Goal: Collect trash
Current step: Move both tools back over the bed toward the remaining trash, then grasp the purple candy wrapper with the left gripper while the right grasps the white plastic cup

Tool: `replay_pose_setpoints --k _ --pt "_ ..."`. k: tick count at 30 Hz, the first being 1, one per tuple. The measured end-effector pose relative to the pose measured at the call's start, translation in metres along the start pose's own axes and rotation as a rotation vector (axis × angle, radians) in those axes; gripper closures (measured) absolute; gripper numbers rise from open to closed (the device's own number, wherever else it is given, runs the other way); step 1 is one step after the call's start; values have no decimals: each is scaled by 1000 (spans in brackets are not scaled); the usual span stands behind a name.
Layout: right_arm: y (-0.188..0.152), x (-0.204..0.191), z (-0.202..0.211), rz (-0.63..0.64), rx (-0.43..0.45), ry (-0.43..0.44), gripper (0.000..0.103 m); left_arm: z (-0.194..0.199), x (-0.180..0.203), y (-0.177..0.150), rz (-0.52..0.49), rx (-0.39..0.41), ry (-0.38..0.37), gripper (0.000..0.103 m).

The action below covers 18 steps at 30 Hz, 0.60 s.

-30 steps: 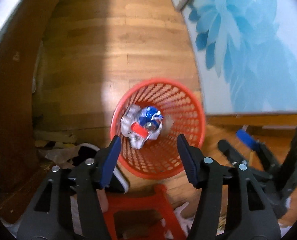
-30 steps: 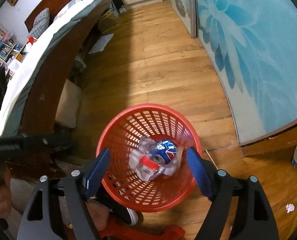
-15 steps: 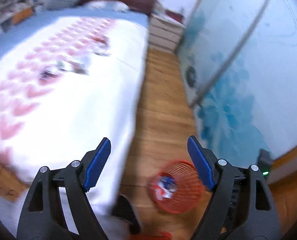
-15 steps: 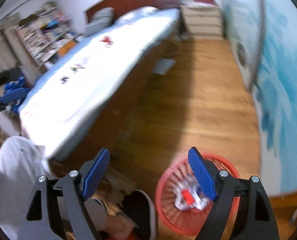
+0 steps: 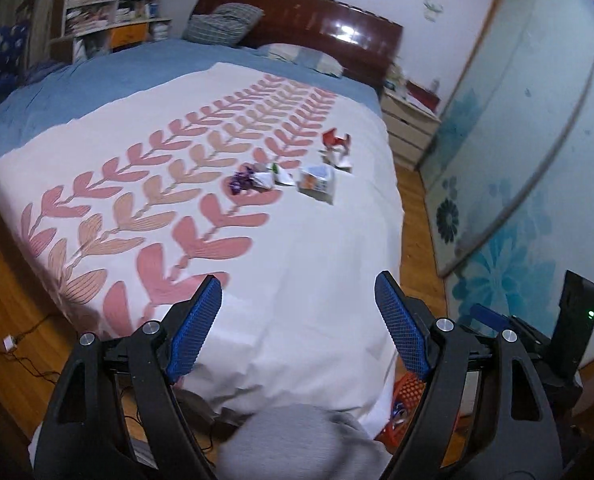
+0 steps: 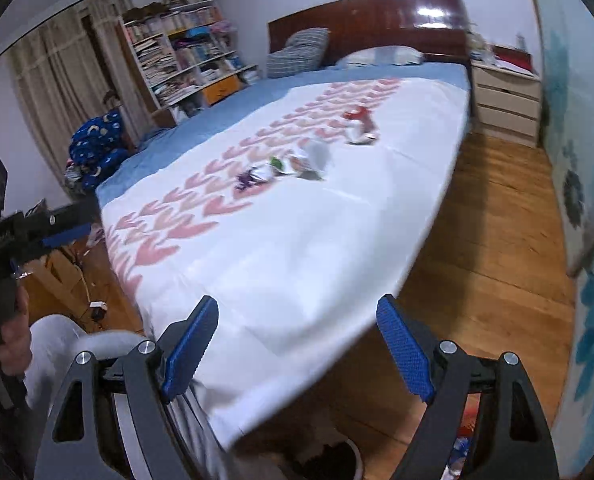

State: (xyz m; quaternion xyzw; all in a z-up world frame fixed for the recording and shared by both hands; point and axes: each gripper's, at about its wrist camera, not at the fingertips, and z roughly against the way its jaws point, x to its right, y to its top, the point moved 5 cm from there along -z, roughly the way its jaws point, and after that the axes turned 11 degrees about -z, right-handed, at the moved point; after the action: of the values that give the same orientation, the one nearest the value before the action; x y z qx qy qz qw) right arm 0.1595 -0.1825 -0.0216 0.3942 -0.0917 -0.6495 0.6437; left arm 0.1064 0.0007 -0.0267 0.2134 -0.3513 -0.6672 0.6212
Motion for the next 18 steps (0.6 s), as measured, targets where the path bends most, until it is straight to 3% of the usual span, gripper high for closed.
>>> replay_pose_setpoints --k 3,8,12,14,17,18 --pt "31 -24 -32 40 -8 37 22 -2 -14 0 37 7 -17 24" --pt "106 -46 -132 94 -29 35 22 -8 -34 -2 49 7 -5 24" --pt "153 -33 -217 3 -78 -48 25 -29 -47 7 122 -6 -74 24" --pt "167 -20 -250 -85 -94 -54 27 -38 -51 16 103 3 -74 24" --pt "175 -5 -284 -157 -134 -71 34 -62 -66 26 111 -22 -63 24" --pt "175 -5 -284 -157 -134 -71 47 -72 -72 28 128 -39 -70 24"
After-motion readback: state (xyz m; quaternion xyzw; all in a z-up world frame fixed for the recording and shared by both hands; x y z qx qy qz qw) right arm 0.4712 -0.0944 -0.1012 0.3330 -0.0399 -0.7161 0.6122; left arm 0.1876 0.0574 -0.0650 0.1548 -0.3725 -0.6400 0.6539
